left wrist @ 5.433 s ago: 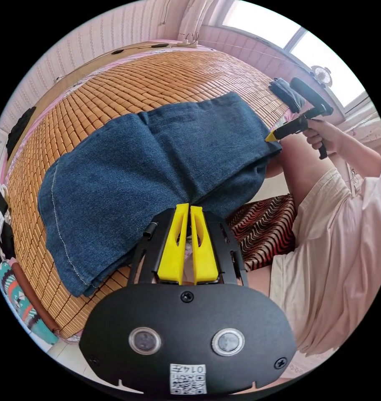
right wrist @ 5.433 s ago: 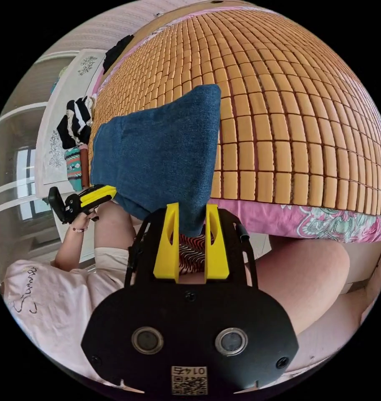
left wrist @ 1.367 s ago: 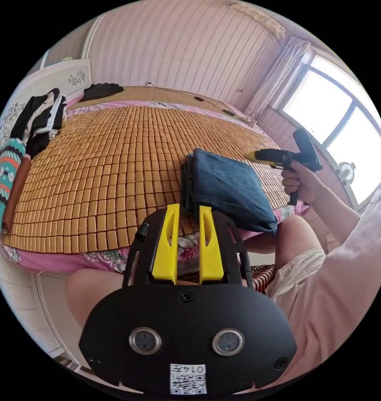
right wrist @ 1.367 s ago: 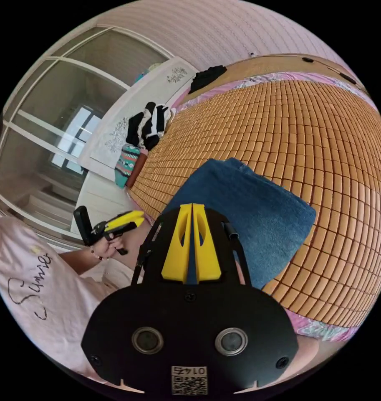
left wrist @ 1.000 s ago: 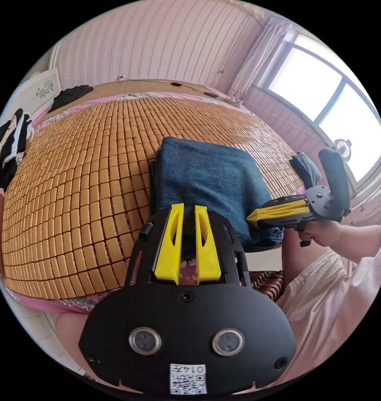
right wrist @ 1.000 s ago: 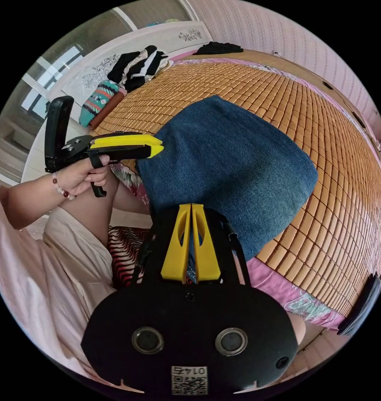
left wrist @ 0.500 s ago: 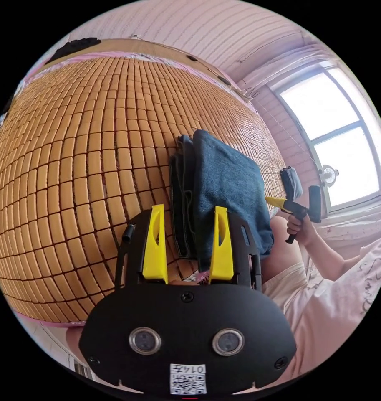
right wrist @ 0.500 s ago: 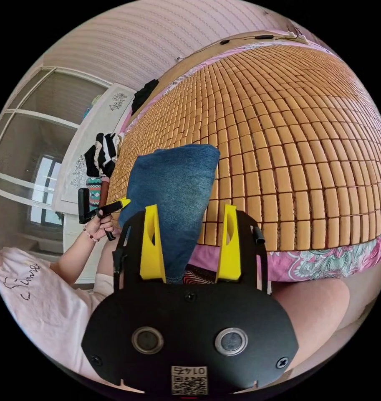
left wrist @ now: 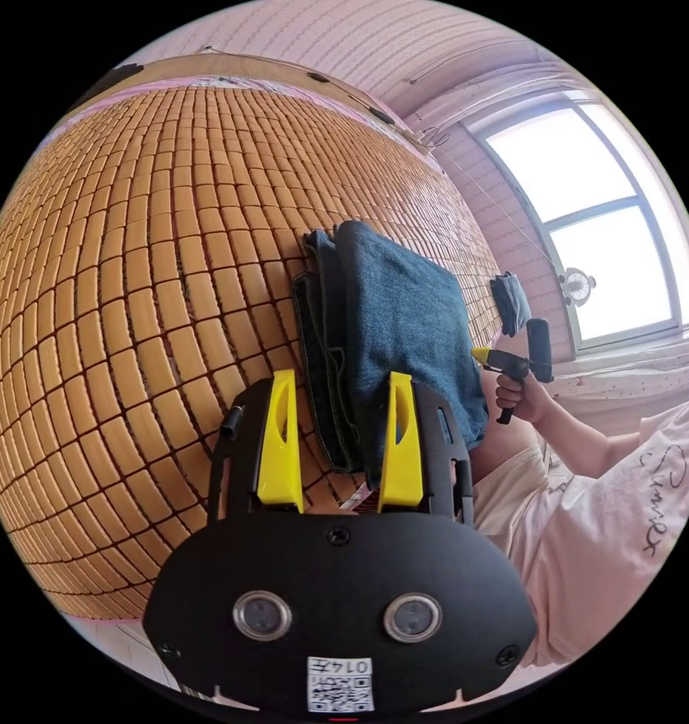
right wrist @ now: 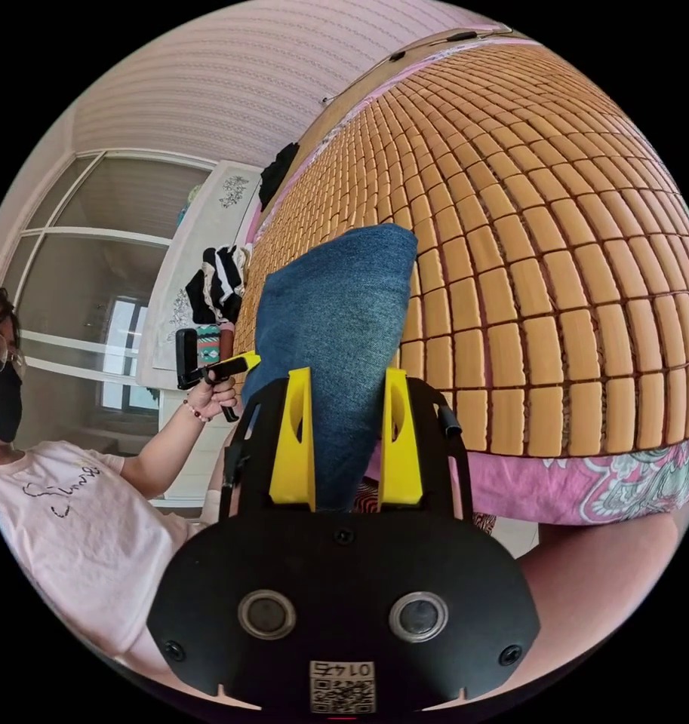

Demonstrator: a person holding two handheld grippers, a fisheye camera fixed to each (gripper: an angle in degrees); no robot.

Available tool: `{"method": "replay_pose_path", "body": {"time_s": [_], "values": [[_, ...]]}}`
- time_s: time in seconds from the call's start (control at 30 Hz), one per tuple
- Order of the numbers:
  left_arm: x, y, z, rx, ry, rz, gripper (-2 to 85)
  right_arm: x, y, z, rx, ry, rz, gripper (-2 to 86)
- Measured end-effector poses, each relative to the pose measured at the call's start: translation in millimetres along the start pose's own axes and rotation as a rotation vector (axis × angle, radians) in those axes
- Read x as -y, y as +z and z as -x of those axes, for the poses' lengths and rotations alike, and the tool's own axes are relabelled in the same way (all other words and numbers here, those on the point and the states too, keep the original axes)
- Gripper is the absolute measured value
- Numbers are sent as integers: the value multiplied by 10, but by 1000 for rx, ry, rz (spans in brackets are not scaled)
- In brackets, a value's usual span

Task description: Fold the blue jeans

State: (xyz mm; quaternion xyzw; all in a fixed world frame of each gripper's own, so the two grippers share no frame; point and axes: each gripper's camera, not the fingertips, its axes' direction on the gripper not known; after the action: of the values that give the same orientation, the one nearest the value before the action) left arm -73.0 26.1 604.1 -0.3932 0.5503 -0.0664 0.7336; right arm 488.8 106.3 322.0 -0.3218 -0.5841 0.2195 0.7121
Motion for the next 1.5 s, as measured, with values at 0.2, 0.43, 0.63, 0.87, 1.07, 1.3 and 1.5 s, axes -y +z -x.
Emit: {"method": "replay_pose_path", "body": {"time_s": [0.2,0.43,0.63,0.87,1.07,1.3,1.5], "values": [[87,107,128,-83,-13,16,147,38,24,-226,179,110,-27,107],[-7,214,90,-154,9,9,76,131,-25,379,60,-144,15,40],[-221,536,-451,-237,5,-93,64,131,-551,897,-100,-367,15,28],[366,1497,-2230,-464,197,-114,63,65,-2212,699,-450,-355,-55,34],[1176,2713,-4563,-464,365,-128,70,328,-3646,283,-1005,-192,-135,63],[1571,3931,-5291,-335,284,68,64,473,-3371,-1659,-765,216,-374,126],[1046,3757,-5154,-204,530,64,61,137,-2395,-2007,-888,155,-539,91]]}}
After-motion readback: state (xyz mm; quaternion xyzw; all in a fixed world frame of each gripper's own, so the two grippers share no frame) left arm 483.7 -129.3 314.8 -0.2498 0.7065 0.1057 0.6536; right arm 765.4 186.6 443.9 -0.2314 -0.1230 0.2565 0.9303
